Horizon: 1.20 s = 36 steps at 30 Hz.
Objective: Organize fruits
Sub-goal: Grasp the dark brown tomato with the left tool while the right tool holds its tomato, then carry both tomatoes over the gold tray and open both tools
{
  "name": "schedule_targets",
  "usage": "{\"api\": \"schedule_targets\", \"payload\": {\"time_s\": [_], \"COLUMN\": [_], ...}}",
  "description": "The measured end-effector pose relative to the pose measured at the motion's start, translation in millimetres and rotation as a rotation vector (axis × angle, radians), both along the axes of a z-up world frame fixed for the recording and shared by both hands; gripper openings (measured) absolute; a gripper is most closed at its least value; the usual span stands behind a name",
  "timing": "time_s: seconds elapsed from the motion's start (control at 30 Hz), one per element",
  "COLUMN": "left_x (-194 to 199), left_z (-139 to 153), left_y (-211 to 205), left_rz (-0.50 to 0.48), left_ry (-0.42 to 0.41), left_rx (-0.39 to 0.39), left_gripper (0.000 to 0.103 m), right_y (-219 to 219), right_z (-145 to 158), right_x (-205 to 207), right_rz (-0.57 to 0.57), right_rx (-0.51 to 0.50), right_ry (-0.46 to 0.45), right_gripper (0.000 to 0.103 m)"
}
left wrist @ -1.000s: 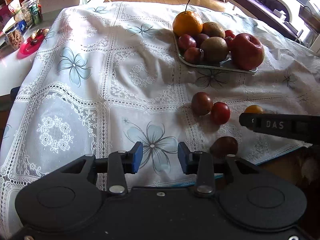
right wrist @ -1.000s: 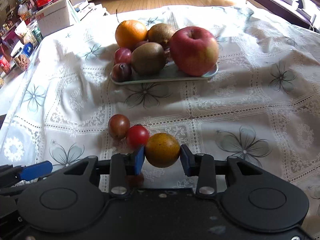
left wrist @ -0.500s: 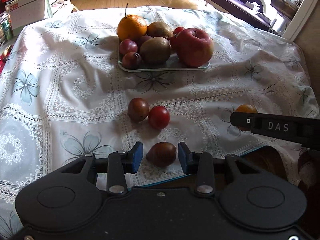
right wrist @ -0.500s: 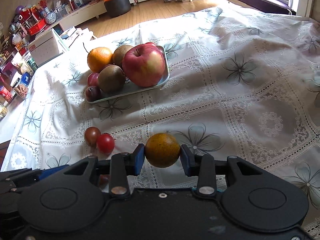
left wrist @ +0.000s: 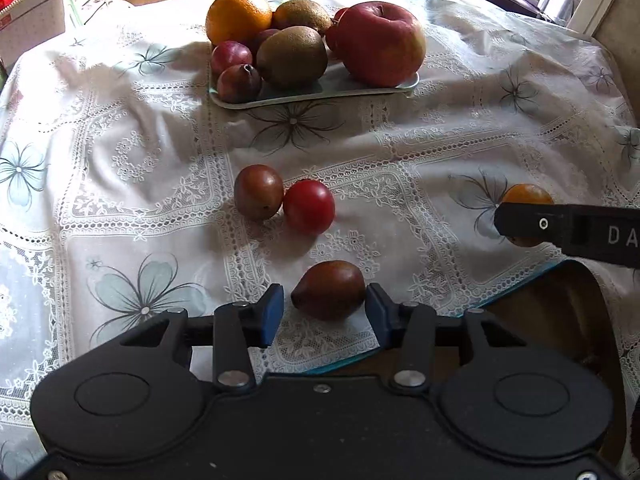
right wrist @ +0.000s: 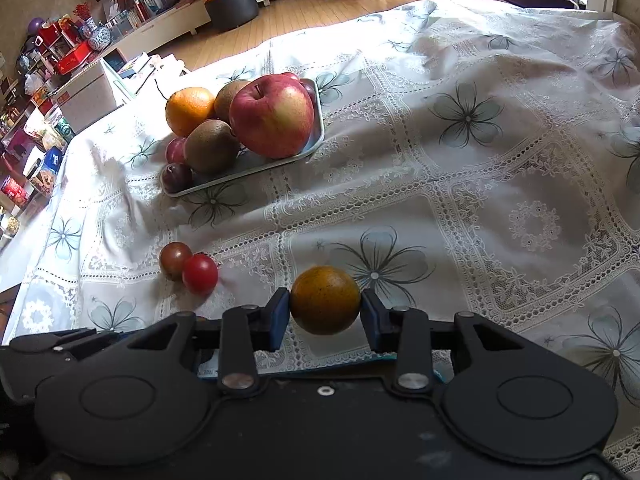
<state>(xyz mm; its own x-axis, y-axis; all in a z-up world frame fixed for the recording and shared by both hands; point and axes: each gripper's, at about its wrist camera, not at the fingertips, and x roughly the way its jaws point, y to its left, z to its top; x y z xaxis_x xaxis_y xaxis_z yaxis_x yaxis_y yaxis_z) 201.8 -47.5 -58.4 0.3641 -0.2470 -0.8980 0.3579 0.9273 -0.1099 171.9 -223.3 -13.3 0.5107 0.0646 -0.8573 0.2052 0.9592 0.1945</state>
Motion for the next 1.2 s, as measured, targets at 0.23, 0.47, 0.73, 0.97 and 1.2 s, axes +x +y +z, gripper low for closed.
{"api": "schedule_targets", "payload": {"time_s": [0.23,0.47,0.73,0.97,1.2], "left_x": [12,17,8,-34,-90], "left_z": [-14,-11,26,69,77], "left_y": [-10,-6,12,24,18], "left_rz": [0.037,0.077,0.164,0.181,0.154], "left_ry": [0.011,0.029,0.044,-0.001,-0.060], "left_rx": [0.022,0.005,-0.059,-0.088,-0.064], "left_gripper": [0.057,0.044,0.044,0.044,0.044], "right_y": [6,3,1,7,18], "right_z": [-1,-1,25,52,57], "right_x": [-1,-1,-16,-54,-103], "right_rz": [0.017,0.009,0.008,0.048,0.089], "right_rx": [0.010,0.029,0.050,0.055,0.058], "right_ry": [0.000,0.001,-0.044,-0.075,-0.081], "right_gripper": [0.039,0.039,0.039,0.039,0.039]}}
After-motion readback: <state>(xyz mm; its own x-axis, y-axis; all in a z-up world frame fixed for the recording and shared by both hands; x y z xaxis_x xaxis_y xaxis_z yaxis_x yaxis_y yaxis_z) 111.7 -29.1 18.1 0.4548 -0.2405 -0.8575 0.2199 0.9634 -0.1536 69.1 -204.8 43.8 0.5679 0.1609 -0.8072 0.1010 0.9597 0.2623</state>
